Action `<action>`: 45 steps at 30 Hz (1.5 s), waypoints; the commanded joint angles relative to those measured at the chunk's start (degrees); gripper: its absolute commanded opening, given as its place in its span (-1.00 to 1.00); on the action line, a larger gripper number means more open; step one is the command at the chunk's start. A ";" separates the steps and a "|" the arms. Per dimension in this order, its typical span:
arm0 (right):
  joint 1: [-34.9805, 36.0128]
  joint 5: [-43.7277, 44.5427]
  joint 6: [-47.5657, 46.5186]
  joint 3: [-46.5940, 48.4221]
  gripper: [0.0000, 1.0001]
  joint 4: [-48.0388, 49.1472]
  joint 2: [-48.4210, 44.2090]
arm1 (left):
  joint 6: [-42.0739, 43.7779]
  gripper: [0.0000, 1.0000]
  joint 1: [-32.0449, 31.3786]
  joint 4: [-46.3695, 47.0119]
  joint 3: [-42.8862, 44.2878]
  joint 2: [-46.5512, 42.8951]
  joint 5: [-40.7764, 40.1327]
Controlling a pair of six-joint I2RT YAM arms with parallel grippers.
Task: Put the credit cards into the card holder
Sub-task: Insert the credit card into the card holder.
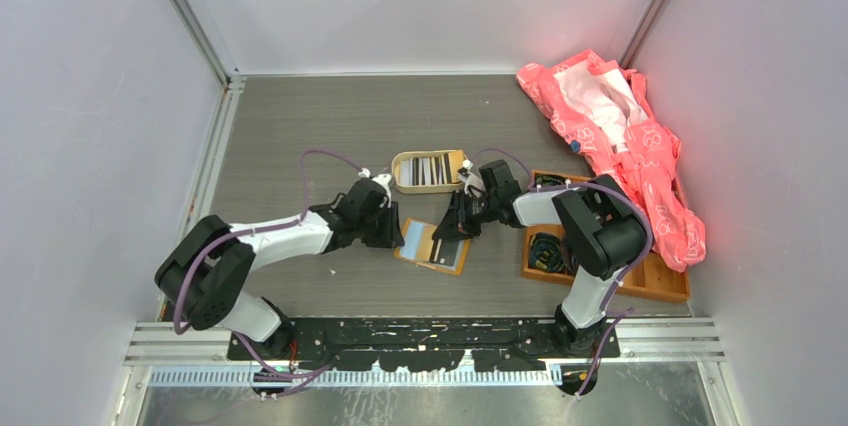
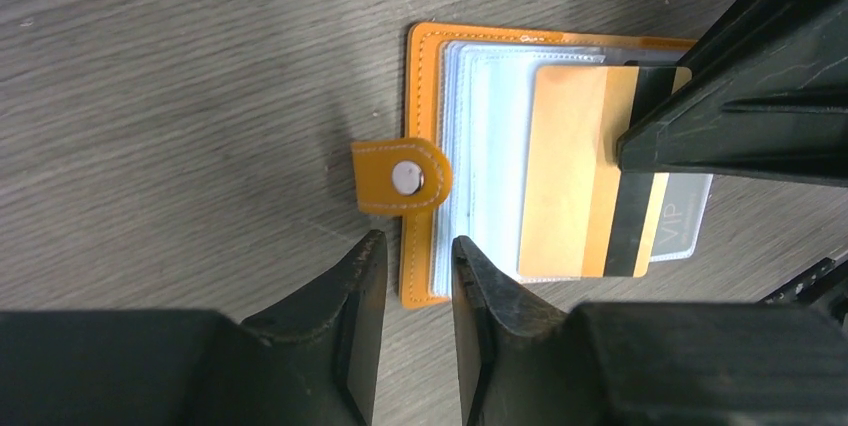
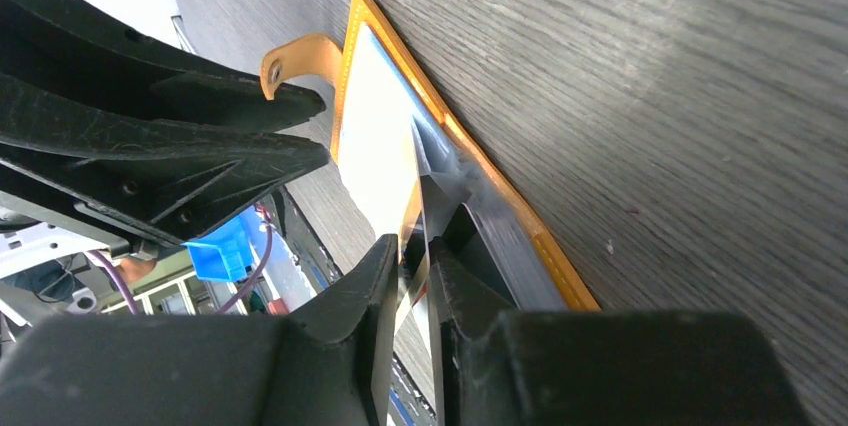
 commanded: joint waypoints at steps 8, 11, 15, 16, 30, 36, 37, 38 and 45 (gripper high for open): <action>-0.25 3.09 -2.06 -0.19 -0.48 0.41 -2.93 | 0.21 -0.36 -0.21 -2.45 -1.16 -11.21 2.60; -0.25 3.16 -2.03 -0.12 -0.48 0.33 -2.71 | -2.35 -0.34 -1.65 1.34 -1.84 -13.10 5.84; -0.25 3.33 -1.88 -0.06 -0.47 0.16 -2.57 | -5.28 -0.45 -8.03 3.66 0.28 -13.22 3.17; -0.25 3.33 -1.93 -0.05 -0.48 0.15 -2.49 | -6.13 -0.49 -9.69 4.16 0.84 -12.73 1.84; -0.25 4.08 -2.60 0.43 -0.47 -1.35 -2.22 | -8.13 -0.62 -21.19 -4.26 18.67 9.23 -14.69; -0.25 4.25 -2.97 0.60 -0.47 -1.93 -2.13 | -6.85 -0.58 -21.26 -5.32 19.08 11.58 -19.07; -0.25 4.30 -3.04 0.64 -0.47 -1.96 -2.06 | -6.46 -0.56 -21.24 -5.73 19.08 11.83 -20.32; -0.25 4.34 -3.18 0.73 -0.46 -2.19 -1.98 | -6.03 -0.55 -21.18 -6.08 19.11 12.01 -21.49; -0.25 4.77 -4.54 1.32 -0.29 -3.68 -2.05 | -5.26 -0.46 -21.22 -7.59 17.89 13.79 -26.45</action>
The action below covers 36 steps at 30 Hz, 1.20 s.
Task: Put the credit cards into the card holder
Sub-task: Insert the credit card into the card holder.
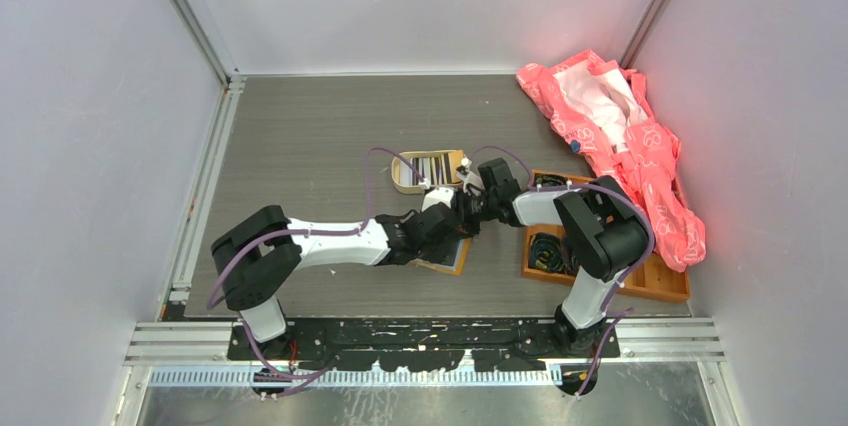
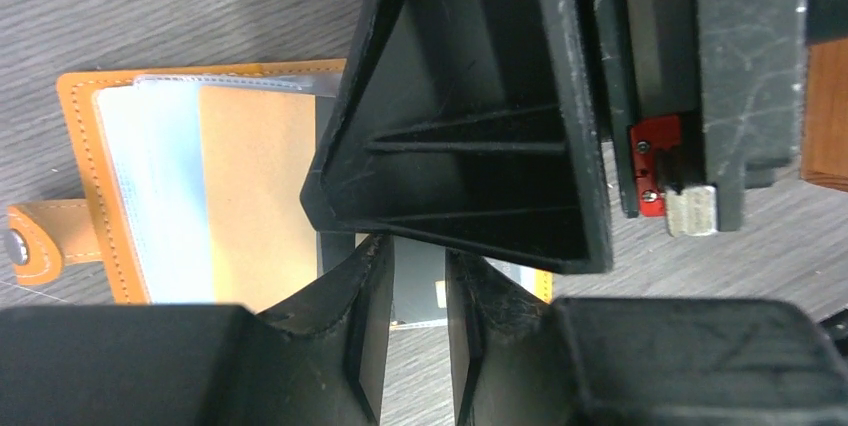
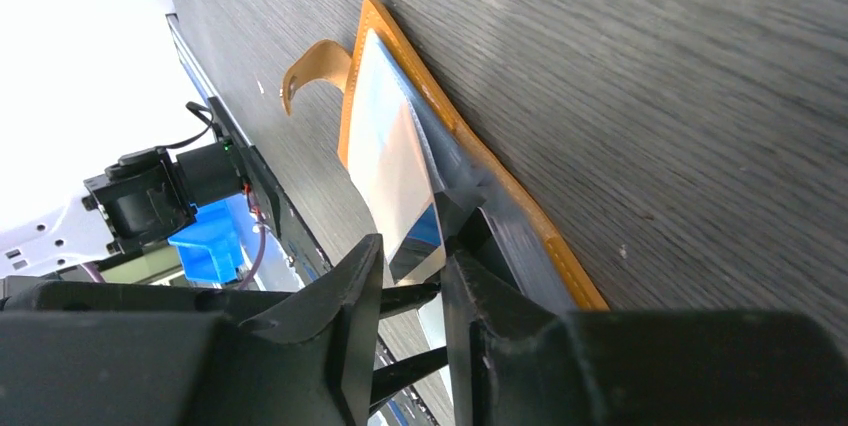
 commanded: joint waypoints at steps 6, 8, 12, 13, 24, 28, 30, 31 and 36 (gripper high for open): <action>-0.31 3.16 -5.33 2.01 -0.14 -4.60 -2.37 | 2.76 -0.43 0.03 -2.87 0.07 -0.16 -9.35; -0.26 2.78 -6.85 2.70 -0.09 -5.81 -3.17 | 3.73 -0.42 0.03 -2.91 -0.17 -1.24 -9.88; -0.25 2.30 -10.13 4.15 0.00 -9.46 -6.09 | 7.87 -0.41 -0.05 1.49 -2.52 -5.90 -3.14; -0.26 2.13 -10.91 4.28 0.02 -9.90 -7.04 | 8.90 -0.41 -0.04 3.79 -3.76 -7.78 -0.04; -0.25 -2.71 -27.12 8.49 -0.04 -21.12 -13.18 | 13.75 -0.35 1.13 12.77 -18.78 -28.88 4.28; 0.45 -1.81 -43.67 10.54 -0.20 -28.45 -17.30 | 13.23 -0.13 2.61 16.98 -26.18 -35.51 2.68; 1.40 -0.09 -52.15 9.71 -0.36 -30.24 -20.03 | 12.12 -0.01 3.70 20.89 -31.40 -38.27 2.49; 1.92 0.42 -56.23 8.75 -0.41 -30.35 -21.33 | 11.31 0.03 4.49 22.34 -33.07 -39.69 2.64; 5.41 -1.43 -77.87 6.80 -0.62 -33.34 -21.86 | 9.86 0.08 8.70 26.09 -36.94 -44.03 10.04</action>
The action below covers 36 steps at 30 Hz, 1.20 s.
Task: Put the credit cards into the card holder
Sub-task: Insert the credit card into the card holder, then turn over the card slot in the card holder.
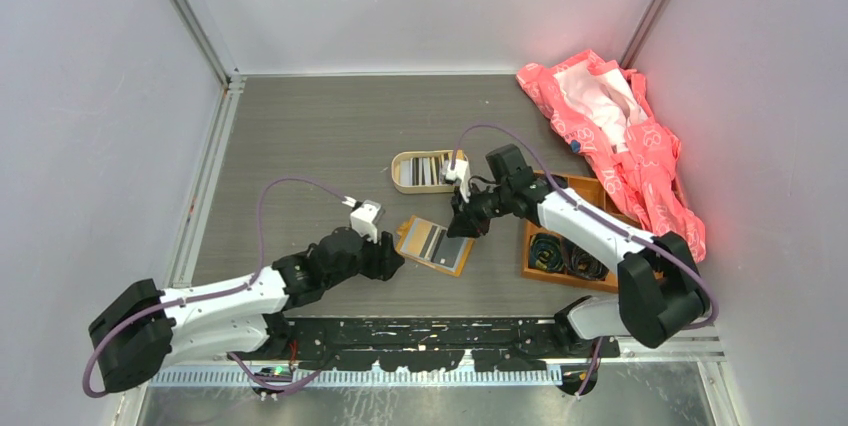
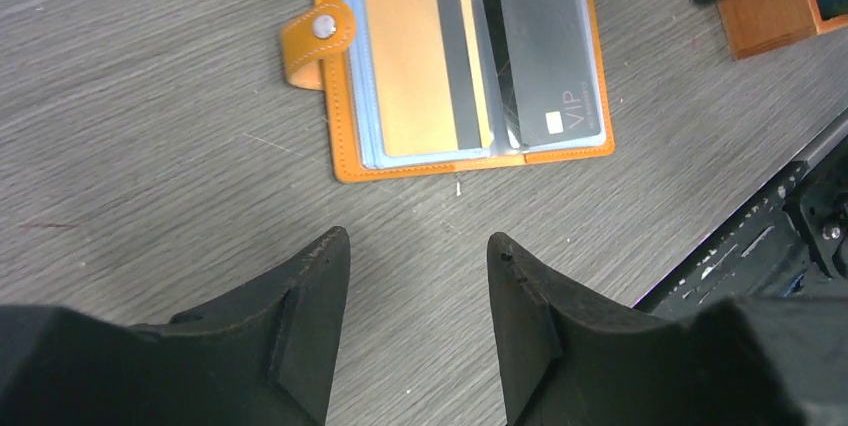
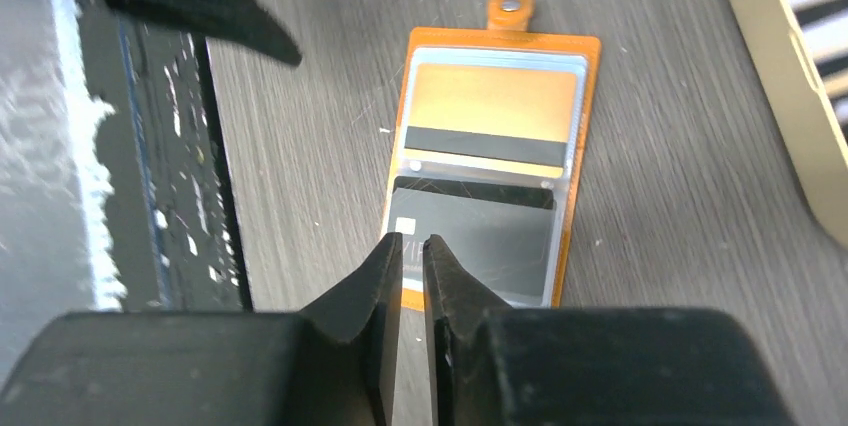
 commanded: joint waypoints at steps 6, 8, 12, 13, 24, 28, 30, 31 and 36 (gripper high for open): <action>9.15 12.47 -18.97 8.43 -0.71 -2.78 8.33 | -3.76 0.07 6.57 13.18 -1.06 -0.36 14.85; 9.42 13.67 -18.05 9.82 -0.71 -1.31 10.20 | -4.90 0.07 7.81 15.27 -1.59 0.84 16.77; 9.55 15.36 -16.48 8.36 -0.72 1.92 10.93 | -6.78 0.06 9.86 19.10 -2.49 2.53 19.96; 9.60 15.57 -15.84 6.95 -0.73 3.66 10.77 | -7.18 0.06 10.19 20.32 -2.78 3.13 20.25; 11.23 18.73 -13.80 5.54 -0.74 7.40 15.52 | -12.75 -0.17 16.79 30.71 -1.27 17.47 27.77; 12.32 20.62 -14.79 5.69 -0.75 7.38 17.08 | -12.54 -0.16 17.30 29.73 -0.23 19.92 28.12; 12.54 21.14 -15.70 5.71 -0.75 6.87 17.63 | -12.07 -0.14 17.31 28.60 0.32 20.50 27.95; 12.61 21.29 -16.16 5.67 -0.75 6.51 17.87 | -11.72 -0.14 17.32 27.76 0.64 20.65 27.76; 12.62 21.41 -19.22 5.06 -0.76 5.43 18.78 | -10.69 -0.11 17.32 25.71 1.79 21.69 27.51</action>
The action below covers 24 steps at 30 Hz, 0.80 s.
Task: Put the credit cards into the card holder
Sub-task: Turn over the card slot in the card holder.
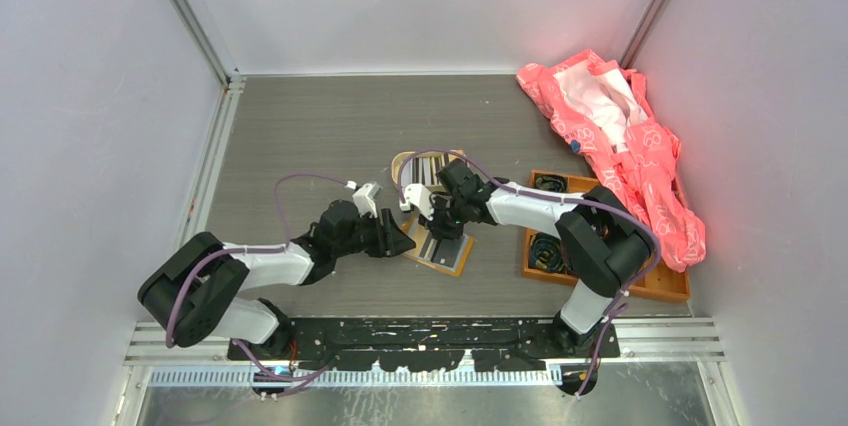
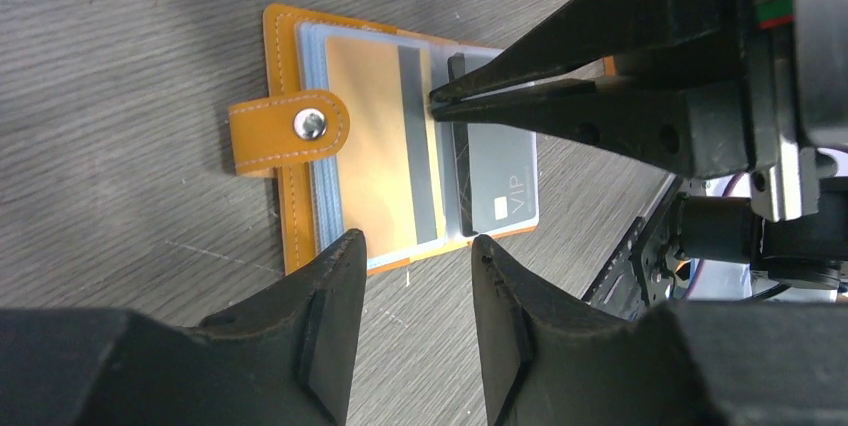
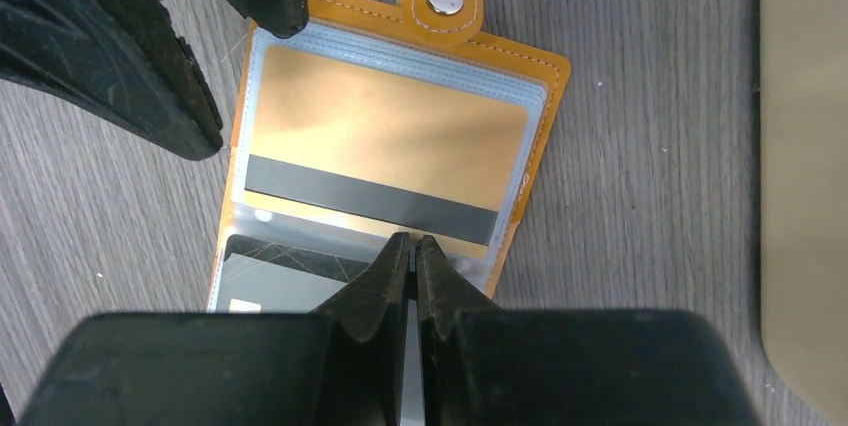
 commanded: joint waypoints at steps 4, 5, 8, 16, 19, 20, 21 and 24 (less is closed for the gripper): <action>0.52 0.51 -3.97 -0.38 -0.77 -0.30 1.10 | 1.48 -0.10 0.32 -1.38 3.33 1.44 0.38; 0.50 0.40 -4.09 -0.37 -0.77 -0.32 1.13 | 1.43 -0.10 0.33 -1.94 3.39 1.53 -0.13; 0.78 0.17 -4.56 -0.32 -0.77 -0.80 1.67 | 1.47 -0.09 0.30 -4.85 4.04 1.45 -1.83; 1.17 0.27 -4.94 -0.19 -0.77 -1.24 2.19 | 1.30 -0.08 0.32 -7.36 5.16 2.35 -1.40; 1.19 0.30 -4.94 -0.10 -0.77 -1.30 2.13 | -0.14 -0.09 0.33 -4.32 5.04 3.84 1.41; 1.19 0.29 -4.94 -0.10 -0.77 -1.31 2.06 | -0.71 -0.10 0.32 -3.39 4.95 4.21 2.11; 1.15 0.33 -4.94 -0.10 -0.78 -1.29 2.04 | -1.18 -0.11 0.27 -2.76 4.93 4.45 2.77; 1.14 0.25 -4.86 0.03 -0.77 -1.50 2.09 | -1.59 -0.14 0.26 -2.64 4.93 3.83 3.11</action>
